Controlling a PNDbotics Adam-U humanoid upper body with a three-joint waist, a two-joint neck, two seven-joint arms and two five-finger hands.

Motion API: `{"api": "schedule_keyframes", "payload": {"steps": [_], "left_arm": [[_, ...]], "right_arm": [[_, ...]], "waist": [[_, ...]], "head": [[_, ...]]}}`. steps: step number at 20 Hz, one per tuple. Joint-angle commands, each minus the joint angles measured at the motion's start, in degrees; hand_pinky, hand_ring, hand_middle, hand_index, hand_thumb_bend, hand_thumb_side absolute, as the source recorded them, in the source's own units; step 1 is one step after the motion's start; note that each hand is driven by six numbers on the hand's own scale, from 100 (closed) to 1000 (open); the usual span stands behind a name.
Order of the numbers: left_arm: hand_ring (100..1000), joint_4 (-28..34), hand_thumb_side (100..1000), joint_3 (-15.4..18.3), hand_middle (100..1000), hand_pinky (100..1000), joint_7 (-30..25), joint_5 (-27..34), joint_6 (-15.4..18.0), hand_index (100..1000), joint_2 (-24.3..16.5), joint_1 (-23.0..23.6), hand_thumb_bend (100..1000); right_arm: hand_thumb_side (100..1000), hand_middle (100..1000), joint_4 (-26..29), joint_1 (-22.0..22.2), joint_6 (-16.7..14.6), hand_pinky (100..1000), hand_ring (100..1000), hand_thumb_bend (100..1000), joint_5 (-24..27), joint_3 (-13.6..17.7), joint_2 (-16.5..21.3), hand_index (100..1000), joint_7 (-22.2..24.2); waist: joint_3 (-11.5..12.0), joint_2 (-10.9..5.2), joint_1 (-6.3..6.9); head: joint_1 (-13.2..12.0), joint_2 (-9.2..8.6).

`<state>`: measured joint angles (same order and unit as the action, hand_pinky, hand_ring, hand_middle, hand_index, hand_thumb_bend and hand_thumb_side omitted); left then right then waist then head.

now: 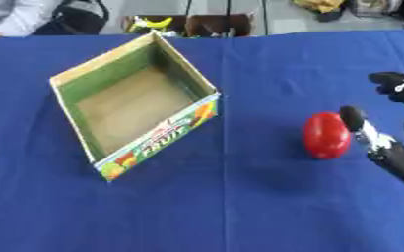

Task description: Pick up objects on the table and place them in the box.

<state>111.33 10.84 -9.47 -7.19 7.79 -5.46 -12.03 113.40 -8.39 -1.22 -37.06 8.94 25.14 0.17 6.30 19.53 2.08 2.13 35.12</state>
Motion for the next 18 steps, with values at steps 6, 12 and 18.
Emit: {"api": "schedule_keyframes", "payload": {"steps": [6, 12, 18], "left_arm": [[416, 0.7, 915, 0.3, 506, 269, 0.0, -0.3, 0.2, 735, -1.3, -0.1, 100], [416, 0.6, 915, 0.3, 506, 269, -0.1, -0.3, 0.2, 736, -1.4, 0.0, 100], [415, 0.6, 916, 0.2, 506, 268, -0.1, -0.3, 0.2, 736, -1.4, 0.0, 100]], "right_arm": [[721, 868, 1.2, -2.1, 0.2, 826, 834, 677, -2.9, -1.2, 10.0, 924, 11.7], [635, 876, 1.2, -3.3, 0.7, 857, 860, 713, -1.9, -1.7, 16.1, 931, 19.3], [599, 880, 1.2, -5.0, 1.9, 851, 861, 700, 0.5, -1.9, 20.0, 927, 23.5]], "waist": [[0.4, -0.92, -0.26], [0.5, -0.92, -0.33], [0.5, -0.88, -0.35]], "head": [[0.1, -0.61], [0.2, -0.76], [0.2, -0.96]]}}
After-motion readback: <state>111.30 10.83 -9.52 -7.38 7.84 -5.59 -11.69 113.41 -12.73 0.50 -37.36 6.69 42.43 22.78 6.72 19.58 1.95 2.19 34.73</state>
